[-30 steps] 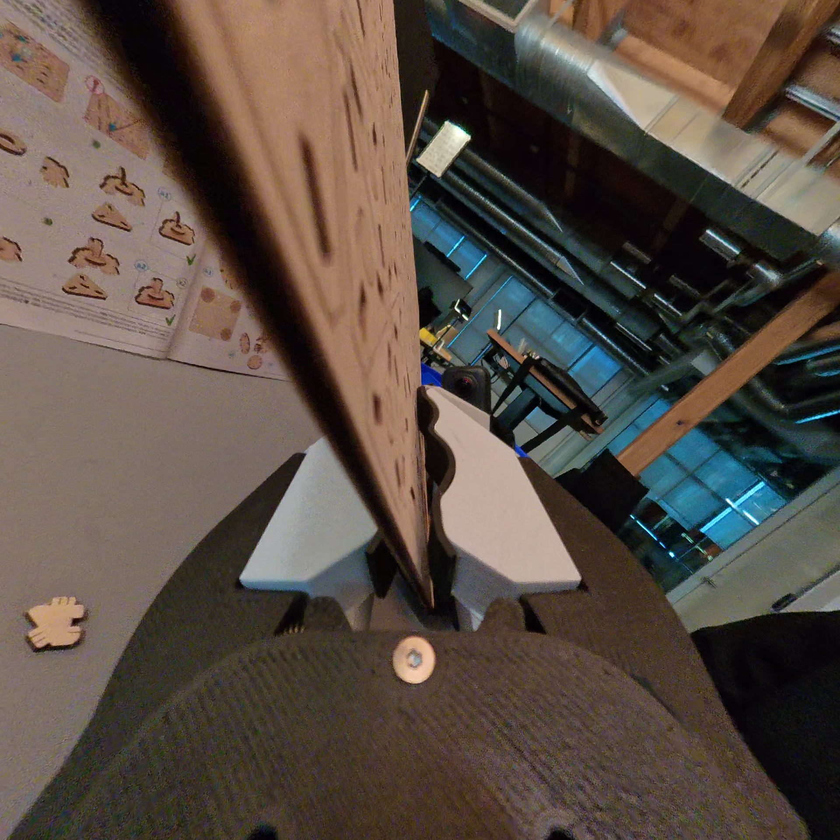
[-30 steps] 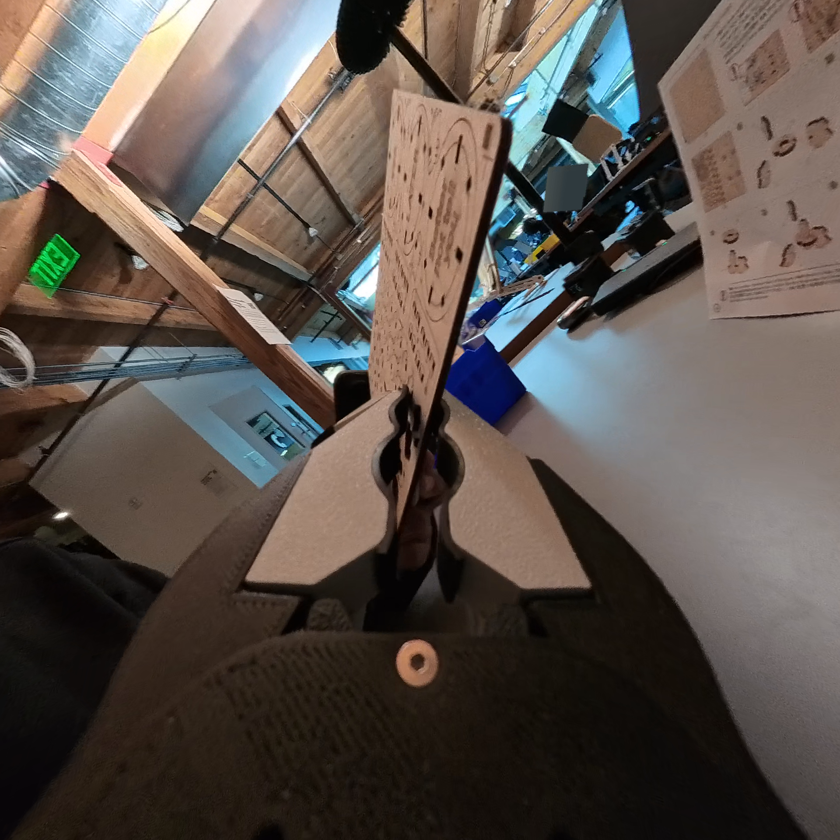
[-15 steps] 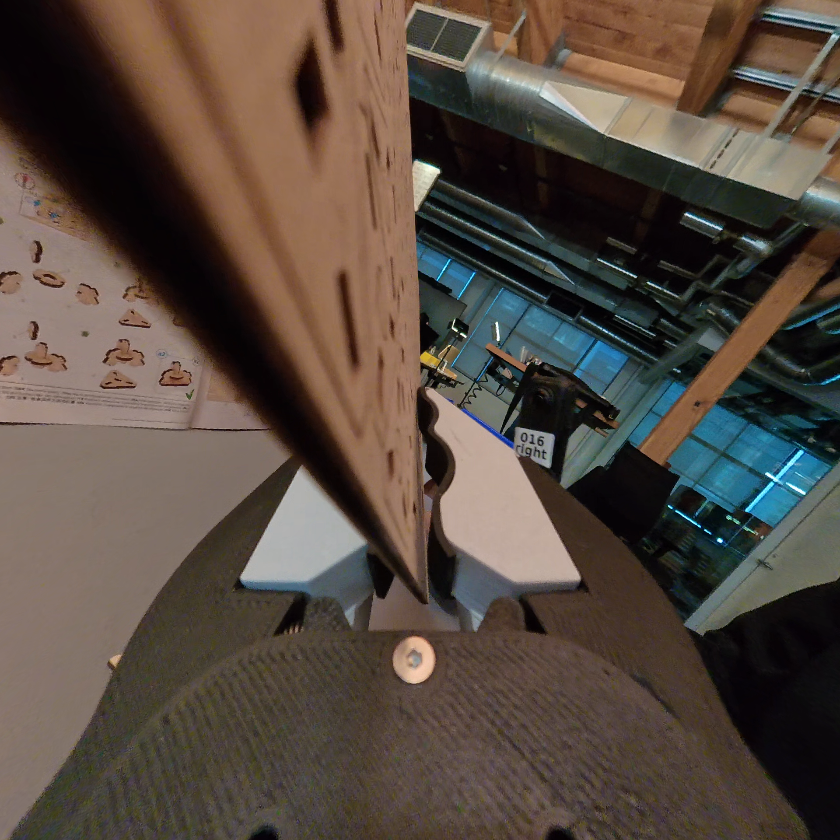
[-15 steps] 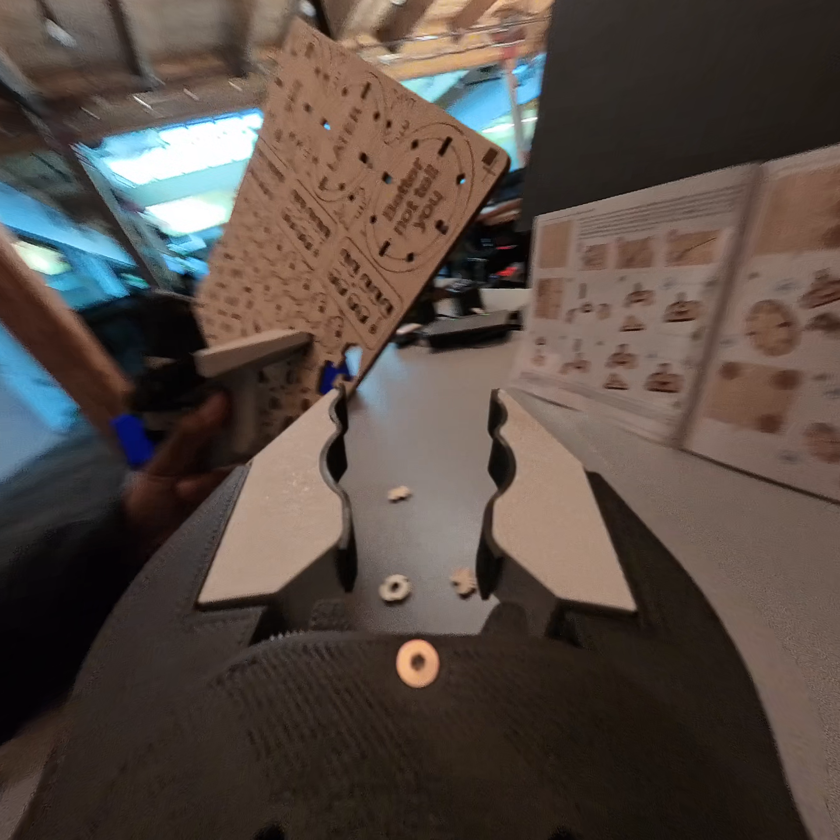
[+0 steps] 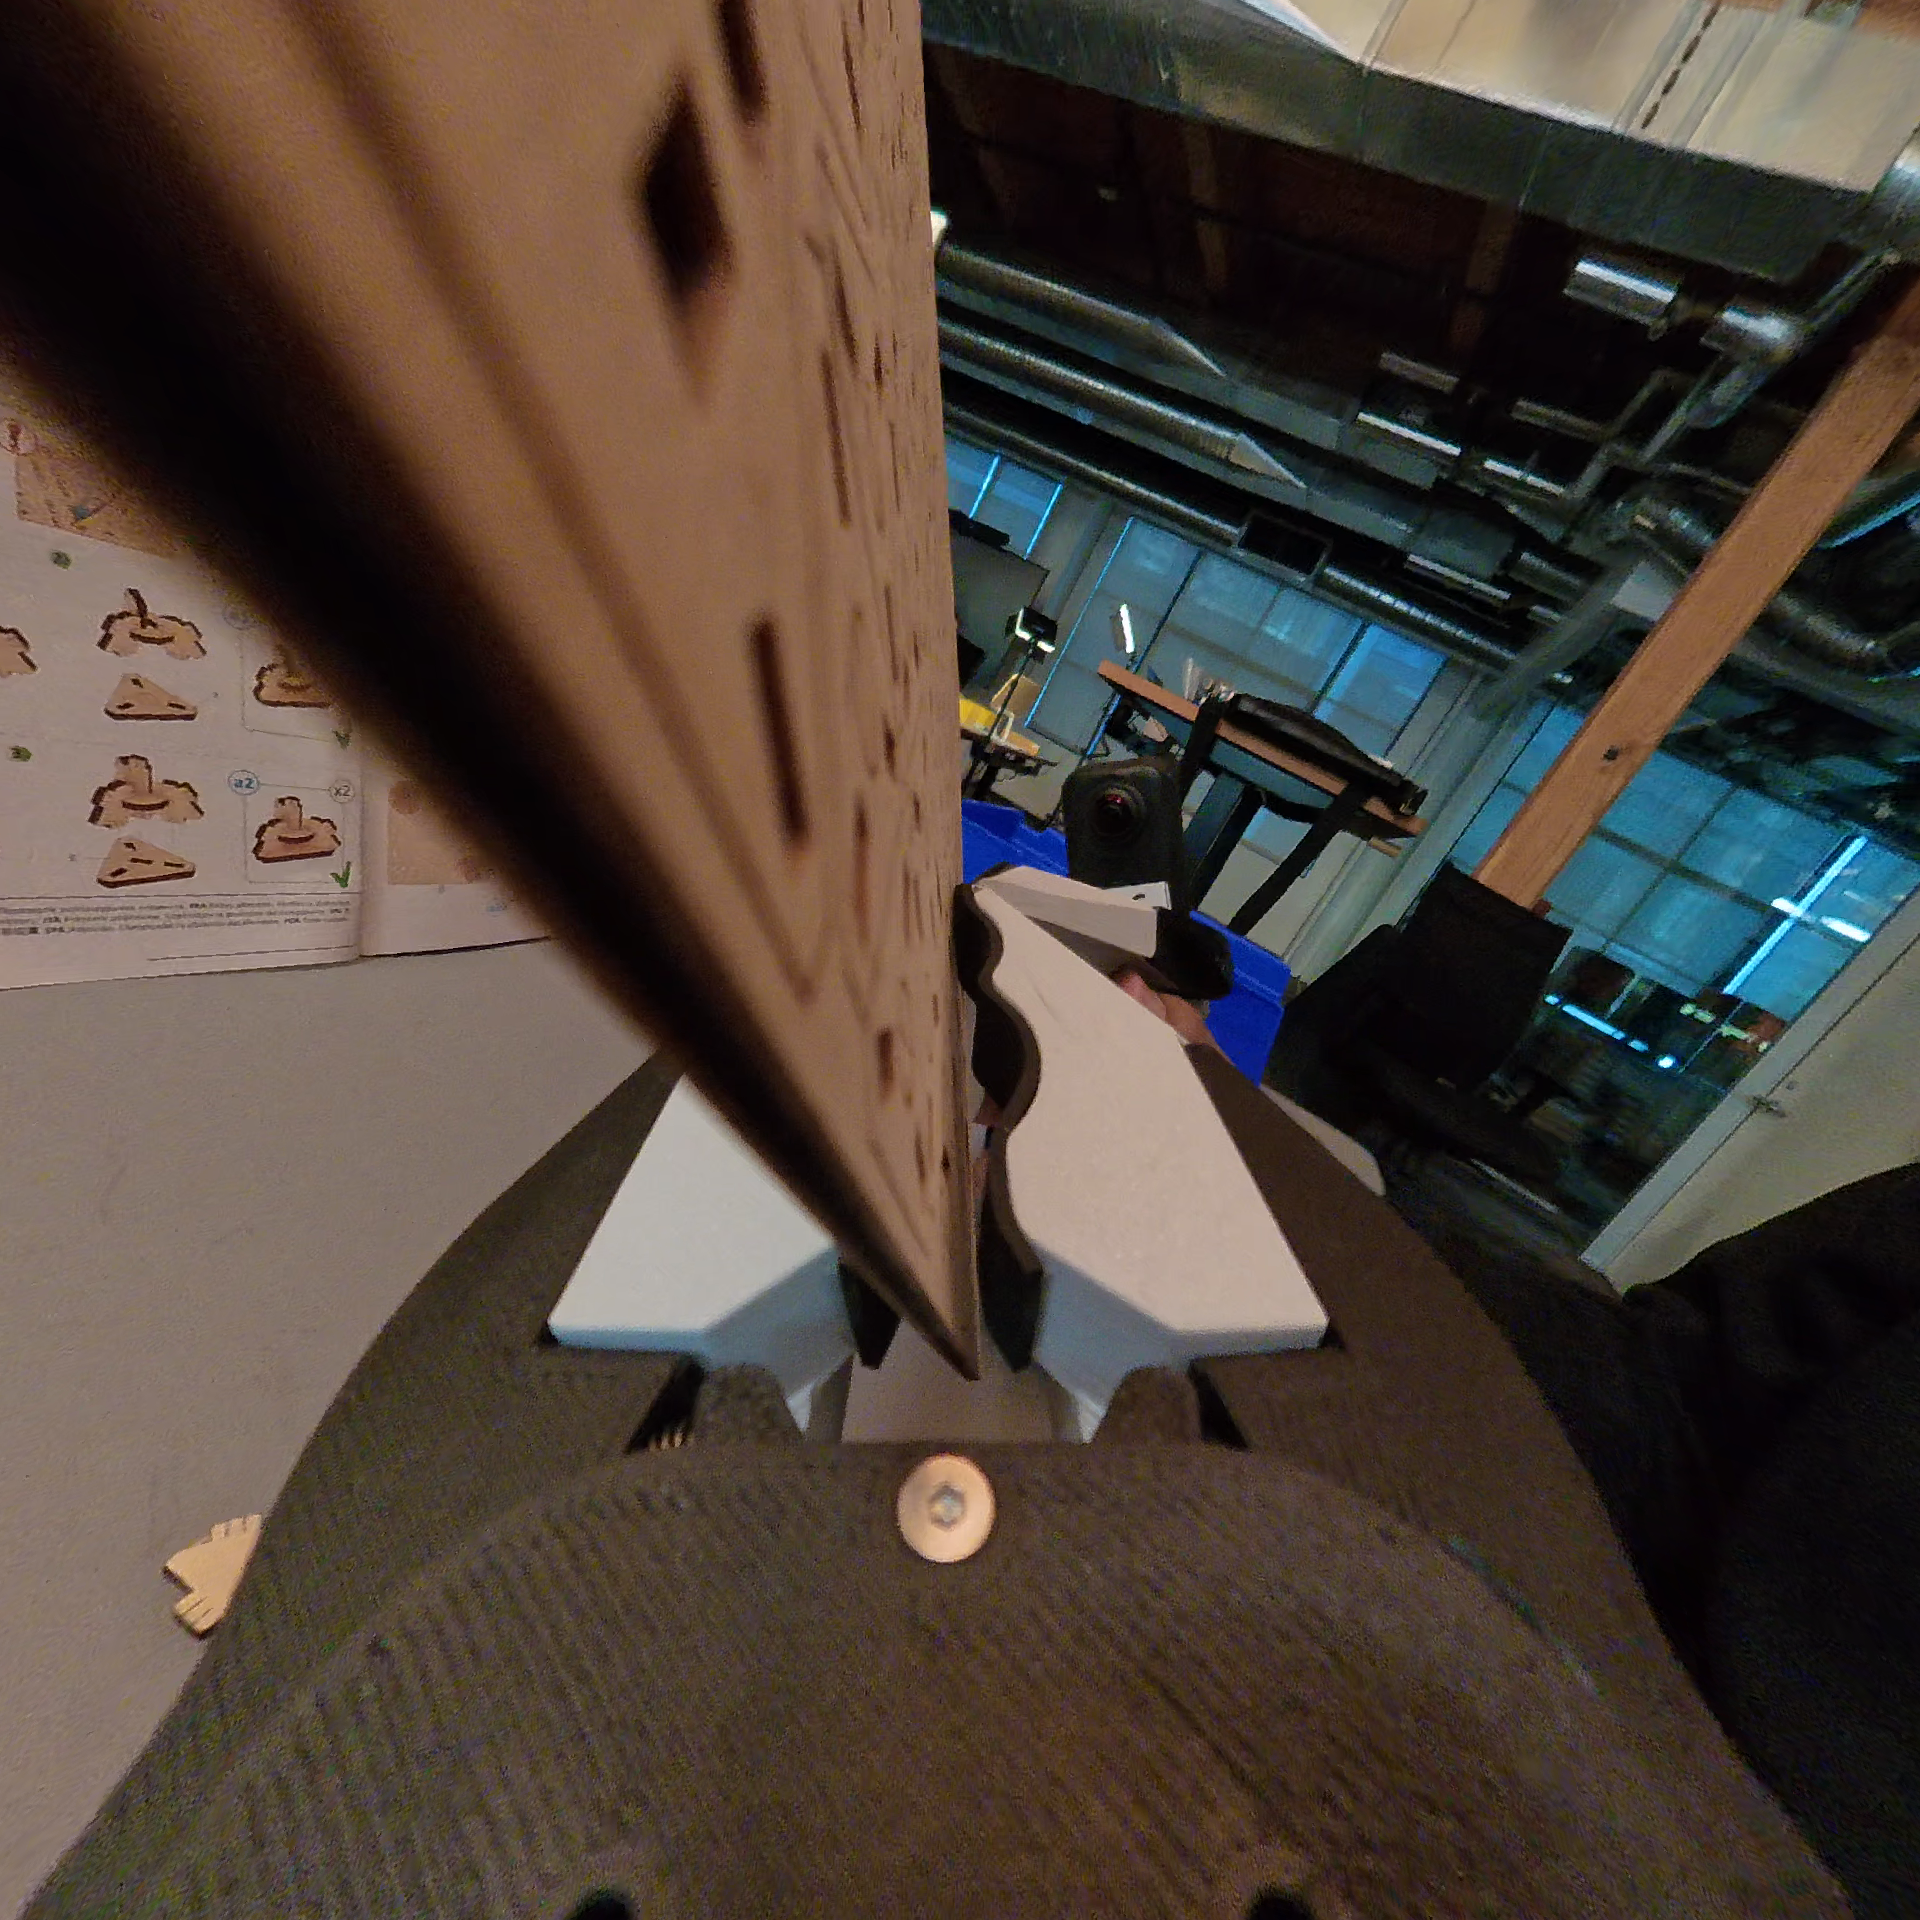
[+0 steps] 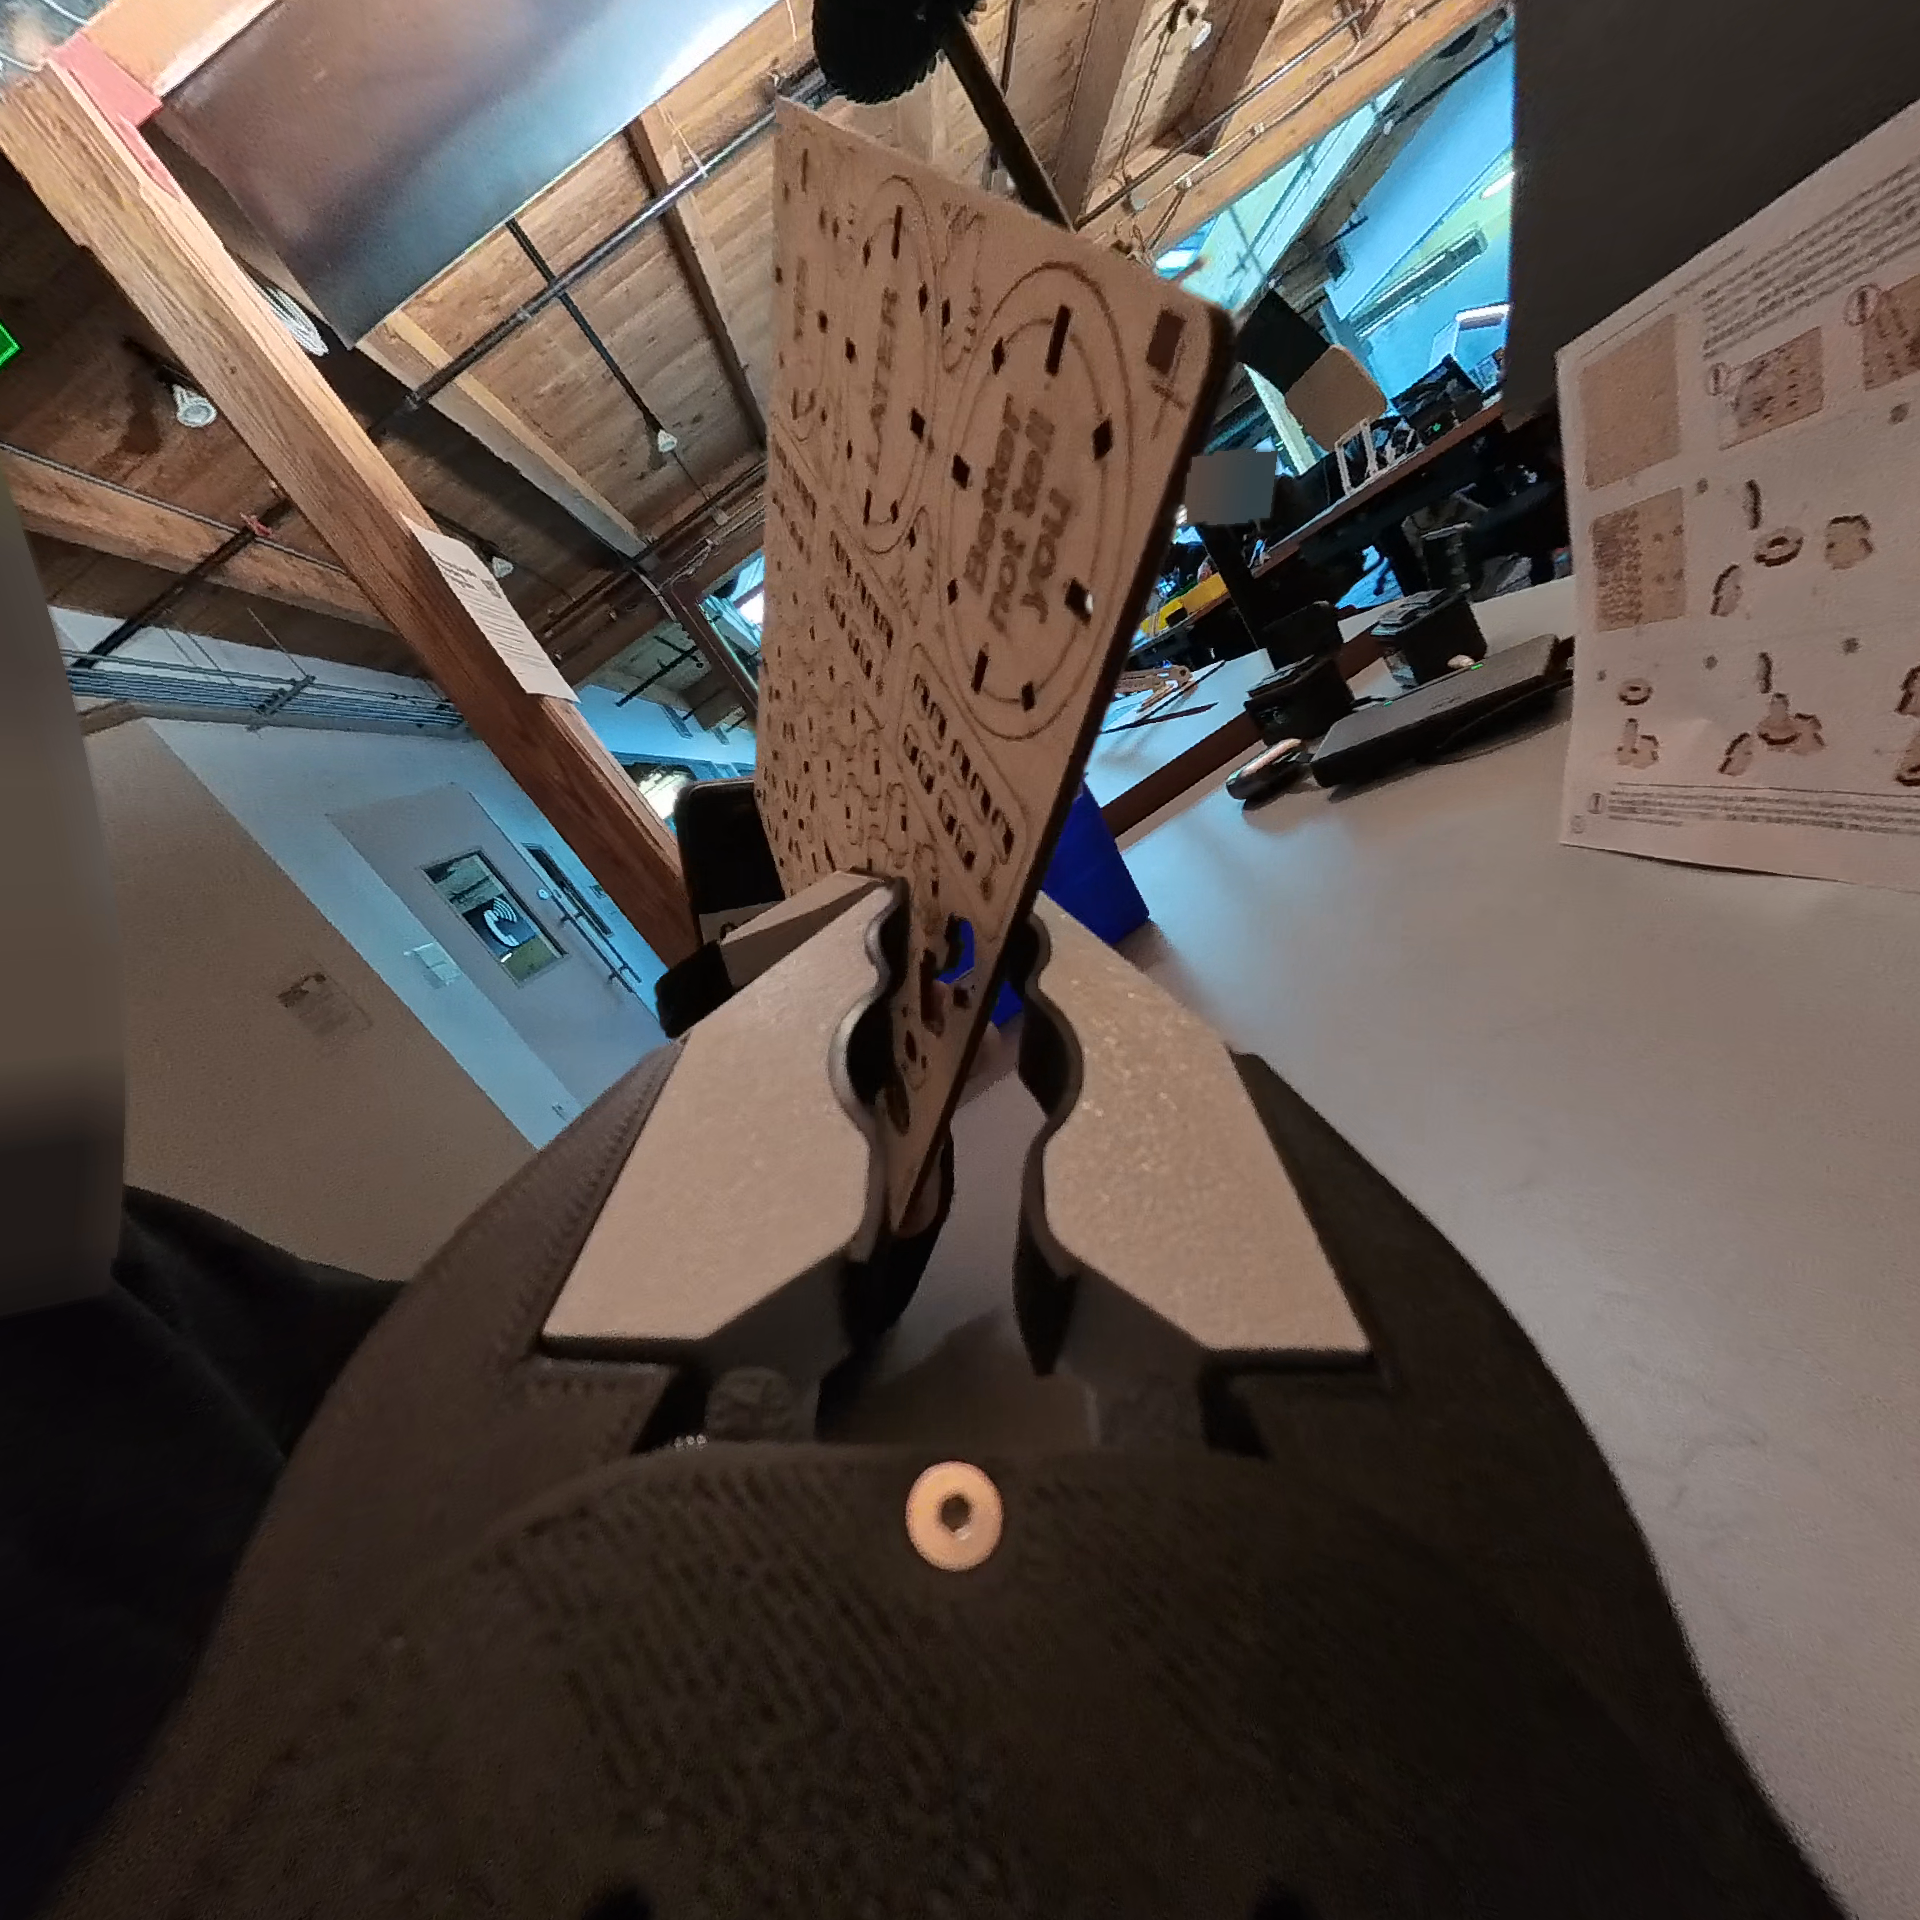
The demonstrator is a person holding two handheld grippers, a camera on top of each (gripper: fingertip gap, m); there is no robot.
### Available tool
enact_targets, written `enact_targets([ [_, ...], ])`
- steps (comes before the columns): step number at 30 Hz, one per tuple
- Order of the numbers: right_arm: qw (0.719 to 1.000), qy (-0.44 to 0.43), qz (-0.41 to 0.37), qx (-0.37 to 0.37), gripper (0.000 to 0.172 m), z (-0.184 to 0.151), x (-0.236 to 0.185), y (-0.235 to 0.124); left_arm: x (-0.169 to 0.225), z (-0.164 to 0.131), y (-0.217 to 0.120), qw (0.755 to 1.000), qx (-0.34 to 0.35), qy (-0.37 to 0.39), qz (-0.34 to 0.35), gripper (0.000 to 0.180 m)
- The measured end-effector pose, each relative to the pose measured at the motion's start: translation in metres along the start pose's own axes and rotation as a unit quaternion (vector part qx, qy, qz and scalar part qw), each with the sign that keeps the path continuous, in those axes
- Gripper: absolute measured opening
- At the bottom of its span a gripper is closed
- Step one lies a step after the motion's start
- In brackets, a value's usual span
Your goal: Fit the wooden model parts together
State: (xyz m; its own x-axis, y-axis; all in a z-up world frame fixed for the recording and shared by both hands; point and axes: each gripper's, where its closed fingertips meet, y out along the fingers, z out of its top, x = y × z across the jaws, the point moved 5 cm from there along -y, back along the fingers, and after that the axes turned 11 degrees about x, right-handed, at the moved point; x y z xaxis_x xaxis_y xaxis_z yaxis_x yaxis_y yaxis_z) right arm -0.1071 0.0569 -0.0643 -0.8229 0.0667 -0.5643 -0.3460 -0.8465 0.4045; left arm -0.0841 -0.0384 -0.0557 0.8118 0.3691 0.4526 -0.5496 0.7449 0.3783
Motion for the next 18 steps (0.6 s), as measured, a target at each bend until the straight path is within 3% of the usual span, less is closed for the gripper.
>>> enact_targets([
  [12, 1.0, 0.029, 0.002, -0.003, 0.014, 0.0005, 0.004, -0.0022, 0.0067, -0.0044, 0.0027, 0.996, -0.018, 0.087, 0.03, 0.0],
  [18, 1.0, 0.004, -0.022, -0.001, 0.015, -0.0014, 0.0057, -0.0017, 0.0048, -0.0059, 0.0029, 0.994, -0.02, 0.092, 0.048, 0.0],
])
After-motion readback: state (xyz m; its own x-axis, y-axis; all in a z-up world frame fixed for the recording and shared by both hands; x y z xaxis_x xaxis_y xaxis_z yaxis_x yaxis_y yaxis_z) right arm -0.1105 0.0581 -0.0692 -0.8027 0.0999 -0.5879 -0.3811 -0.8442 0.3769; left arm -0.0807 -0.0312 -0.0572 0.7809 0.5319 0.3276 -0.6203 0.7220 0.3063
